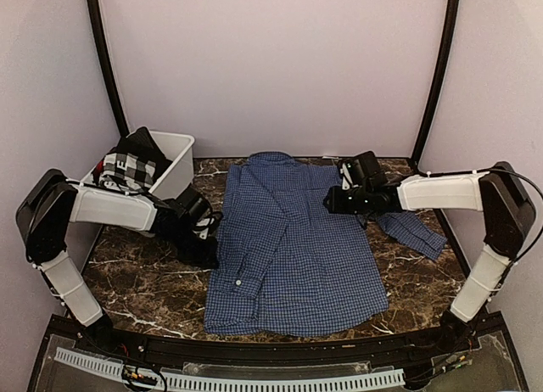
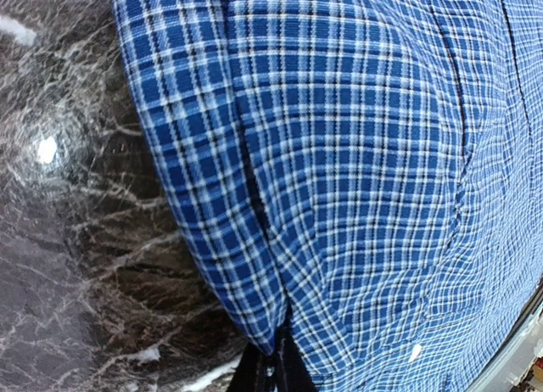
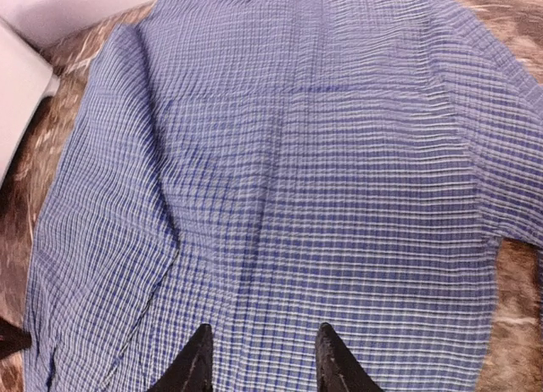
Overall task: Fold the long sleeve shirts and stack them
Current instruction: Move the 1/3-folded shirt to the center of the board, then pick up the sleeve from the center of the board.
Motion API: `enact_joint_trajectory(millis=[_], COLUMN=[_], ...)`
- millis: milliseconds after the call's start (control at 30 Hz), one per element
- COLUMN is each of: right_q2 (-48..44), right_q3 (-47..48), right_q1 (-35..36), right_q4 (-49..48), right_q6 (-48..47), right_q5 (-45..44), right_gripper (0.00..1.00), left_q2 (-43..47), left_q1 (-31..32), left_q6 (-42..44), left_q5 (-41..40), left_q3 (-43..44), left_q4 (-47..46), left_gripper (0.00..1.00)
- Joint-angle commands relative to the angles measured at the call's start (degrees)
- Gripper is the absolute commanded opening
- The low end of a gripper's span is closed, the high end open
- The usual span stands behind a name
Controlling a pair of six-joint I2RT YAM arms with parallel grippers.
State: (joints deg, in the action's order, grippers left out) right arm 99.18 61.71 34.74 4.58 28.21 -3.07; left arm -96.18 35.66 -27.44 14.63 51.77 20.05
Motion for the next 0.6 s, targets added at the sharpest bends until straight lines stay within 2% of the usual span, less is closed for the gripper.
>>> enact_joint_trajectory(millis=[0, 100, 200, 267, 400, 433, 567], right_q2=[-7.3, -11.8, -15.9, -18.4, -23.5, -24.5, -27.2], right_q3=[-4.6, -7.8, -11.1, -13.0, -17.0, -17.9, -20.3], right_q1=[-4.7, -7.3, -9.2, -10.3, -12.5, -13.2, -15.8], right_q4=[2.7, 3.5, 4.5, 5.4, 8.5, 9.3, 11.9], right_q6=[-0.1, 0.9, 2.9, 4.3, 7.9, 8.4, 8.5], right_q5=[-6.7, -8.2, -11.3, -13.9, -20.3, -21.0, -22.3], right_gripper=[0.42, 0.46, 0.55, 0.66, 0.95, 0.98, 0.98], left_q2=[0.0, 0.7, 1.3, 1.7, 2.2, 2.3, 2.5], left_q1=[-0.2, -0.2, -0.2, -0.2, -0.2, -0.2, -0.2], left_q6=[1.7, 2.3, 3.0, 3.5, 4.2, 4.3, 4.5], left_q5=[-0.3, -1.5, -2.5, -2.6, -2.4, -2.2, -0.8], left_q3=[2.6, 4.1, 6.5, 8.0, 10.5, 10.9, 13.4], left_q4=[3.4, 4.9, 5.9, 6.4, 6.9, 6.9, 5.9], left_gripper=[0.13, 0.23, 0.37, 0.44, 0.61, 0.66, 0.77])
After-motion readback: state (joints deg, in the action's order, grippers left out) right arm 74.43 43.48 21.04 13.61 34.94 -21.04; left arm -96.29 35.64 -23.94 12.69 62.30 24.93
